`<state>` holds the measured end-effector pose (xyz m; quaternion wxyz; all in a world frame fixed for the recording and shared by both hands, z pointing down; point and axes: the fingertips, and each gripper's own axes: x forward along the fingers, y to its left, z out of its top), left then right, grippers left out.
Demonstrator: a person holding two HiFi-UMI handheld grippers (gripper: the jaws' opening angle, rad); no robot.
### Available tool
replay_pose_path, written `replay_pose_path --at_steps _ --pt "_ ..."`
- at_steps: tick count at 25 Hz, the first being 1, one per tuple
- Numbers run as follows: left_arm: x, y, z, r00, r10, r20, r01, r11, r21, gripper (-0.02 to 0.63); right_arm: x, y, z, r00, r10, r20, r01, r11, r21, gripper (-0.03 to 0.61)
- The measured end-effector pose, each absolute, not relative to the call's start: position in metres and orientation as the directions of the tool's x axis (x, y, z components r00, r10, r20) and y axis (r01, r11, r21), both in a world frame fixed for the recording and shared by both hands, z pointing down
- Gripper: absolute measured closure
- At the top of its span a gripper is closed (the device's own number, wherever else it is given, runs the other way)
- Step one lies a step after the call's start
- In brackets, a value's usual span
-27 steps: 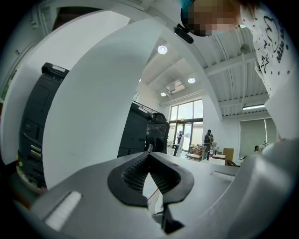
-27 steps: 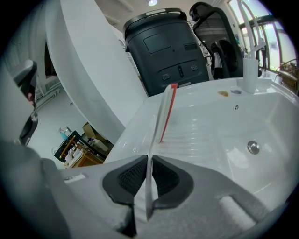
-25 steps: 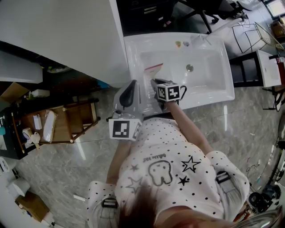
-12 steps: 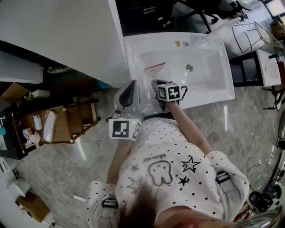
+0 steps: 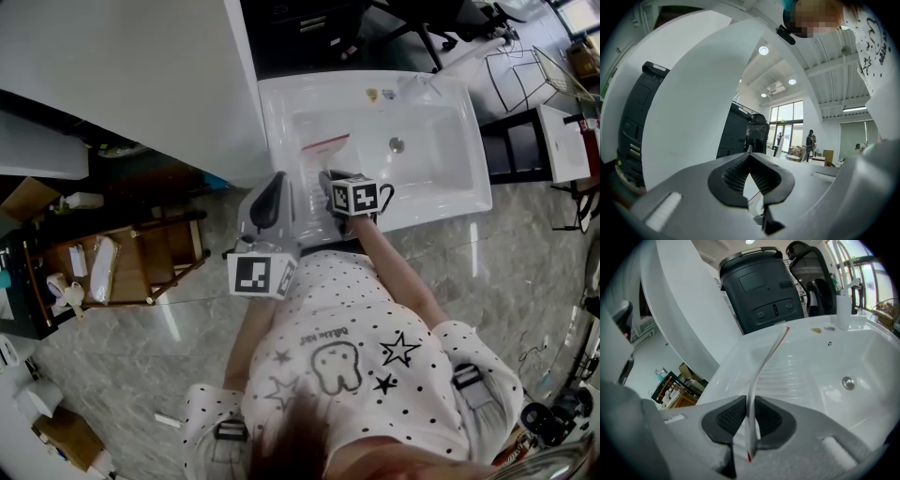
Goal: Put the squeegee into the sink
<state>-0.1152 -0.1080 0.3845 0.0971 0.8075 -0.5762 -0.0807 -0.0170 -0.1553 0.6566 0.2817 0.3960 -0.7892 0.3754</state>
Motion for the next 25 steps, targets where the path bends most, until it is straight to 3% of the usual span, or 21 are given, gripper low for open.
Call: replay_pose_path --at_steps 25 --pt "-0.1169 -0.1107 0.387 0.319 -0.948 -0.014 -0.913 -0.311 0.266 0.618 -0.0087 -0.1571 0.6602 -0.51 -0.415 0.753 -0.848 0.391 -0.358 0.499"
